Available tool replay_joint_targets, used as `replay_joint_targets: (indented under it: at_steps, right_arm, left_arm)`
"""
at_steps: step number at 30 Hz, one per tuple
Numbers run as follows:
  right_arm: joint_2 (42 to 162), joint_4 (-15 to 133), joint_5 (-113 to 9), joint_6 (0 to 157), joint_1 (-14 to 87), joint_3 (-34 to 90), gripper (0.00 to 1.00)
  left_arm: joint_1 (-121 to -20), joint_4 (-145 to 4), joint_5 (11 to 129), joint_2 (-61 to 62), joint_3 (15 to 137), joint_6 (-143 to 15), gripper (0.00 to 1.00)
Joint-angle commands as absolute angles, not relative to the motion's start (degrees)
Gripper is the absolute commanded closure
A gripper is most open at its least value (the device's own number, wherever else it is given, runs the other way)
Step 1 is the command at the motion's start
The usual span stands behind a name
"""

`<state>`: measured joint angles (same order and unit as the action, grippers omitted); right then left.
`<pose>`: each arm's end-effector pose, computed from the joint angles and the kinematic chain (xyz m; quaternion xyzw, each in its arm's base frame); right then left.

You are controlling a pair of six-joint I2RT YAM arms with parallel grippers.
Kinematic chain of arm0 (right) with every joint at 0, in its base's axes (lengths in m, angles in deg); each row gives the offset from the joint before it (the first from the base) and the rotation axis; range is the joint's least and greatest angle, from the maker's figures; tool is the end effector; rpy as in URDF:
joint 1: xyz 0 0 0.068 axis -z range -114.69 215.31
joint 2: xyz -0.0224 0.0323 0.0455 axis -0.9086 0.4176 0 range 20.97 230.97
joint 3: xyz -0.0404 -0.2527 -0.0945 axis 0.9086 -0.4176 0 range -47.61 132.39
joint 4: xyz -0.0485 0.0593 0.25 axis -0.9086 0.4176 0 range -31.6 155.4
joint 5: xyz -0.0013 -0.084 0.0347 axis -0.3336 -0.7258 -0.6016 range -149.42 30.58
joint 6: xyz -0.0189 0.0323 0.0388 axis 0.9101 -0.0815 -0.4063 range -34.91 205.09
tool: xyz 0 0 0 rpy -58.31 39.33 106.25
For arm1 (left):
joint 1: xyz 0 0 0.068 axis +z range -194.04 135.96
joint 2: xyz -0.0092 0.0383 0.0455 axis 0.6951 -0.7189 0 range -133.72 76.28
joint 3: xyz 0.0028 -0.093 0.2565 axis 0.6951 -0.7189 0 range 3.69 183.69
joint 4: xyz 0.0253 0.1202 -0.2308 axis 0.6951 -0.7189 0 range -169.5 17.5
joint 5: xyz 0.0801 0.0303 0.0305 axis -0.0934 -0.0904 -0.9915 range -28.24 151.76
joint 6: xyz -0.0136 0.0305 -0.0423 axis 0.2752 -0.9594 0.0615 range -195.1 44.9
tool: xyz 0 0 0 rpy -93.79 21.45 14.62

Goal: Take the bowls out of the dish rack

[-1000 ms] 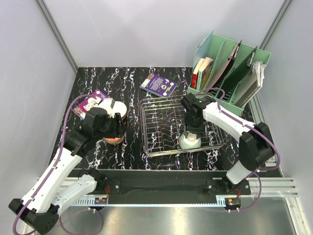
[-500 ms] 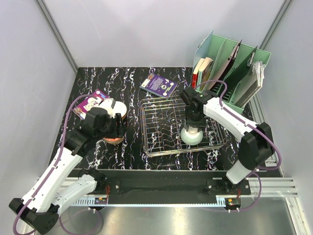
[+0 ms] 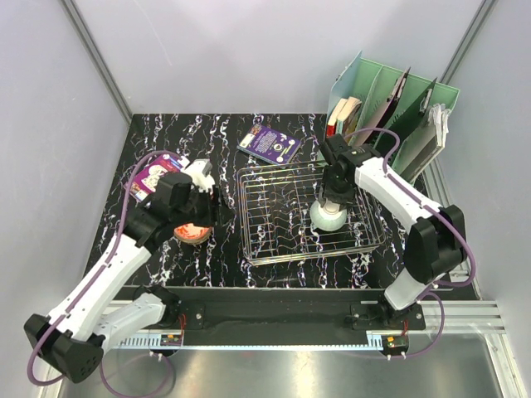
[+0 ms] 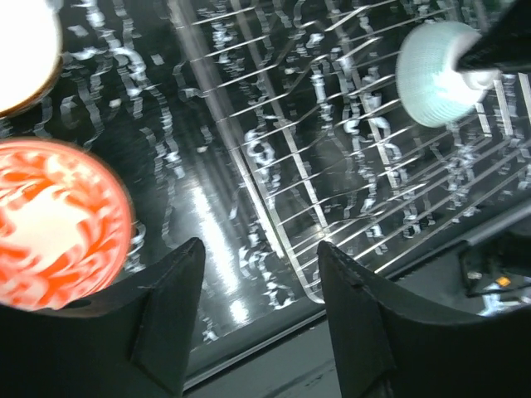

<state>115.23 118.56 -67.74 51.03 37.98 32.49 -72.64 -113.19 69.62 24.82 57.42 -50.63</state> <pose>0.2879 0.1430 0.2699 0.0679 0.9858 0.0077 0.1537 0.1589 -0.0921 0.3218 0.0622 0.8966 -0.2491 0.3608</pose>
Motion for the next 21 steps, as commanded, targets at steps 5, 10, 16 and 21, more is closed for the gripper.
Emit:
replay_joint_targets:
  at_steps: [5, 10, 16, 21]
  right_arm:
    - [111.3, 115.3, -63.6, 52.1, 42.8, 38.6, 1.0]
    - [110.4, 114.7, -60.4, 51.8, 43.4, 40.9, 1.0]
    - [110.2, 113.2, -56.0, 51.0, 43.5, 42.8, 1.0]
    - [110.1, 111.0, -52.7, 50.3, 43.6, 42.5, 1.0]
  left_arm:
    - [-73.2, -100.8, 82.7, 14.0, 61.4, -47.9, 0.39]
    - [-74.4, -97.2, 86.4, 5.2, 65.6, -47.8, 0.4]
    - [-74.4, -90.3, 91.0, -3.0, 70.0, -45.0, 0.39]
    - [-74.4, -82.5, 95.3, -8.9, 72.4, -42.1, 0.39]
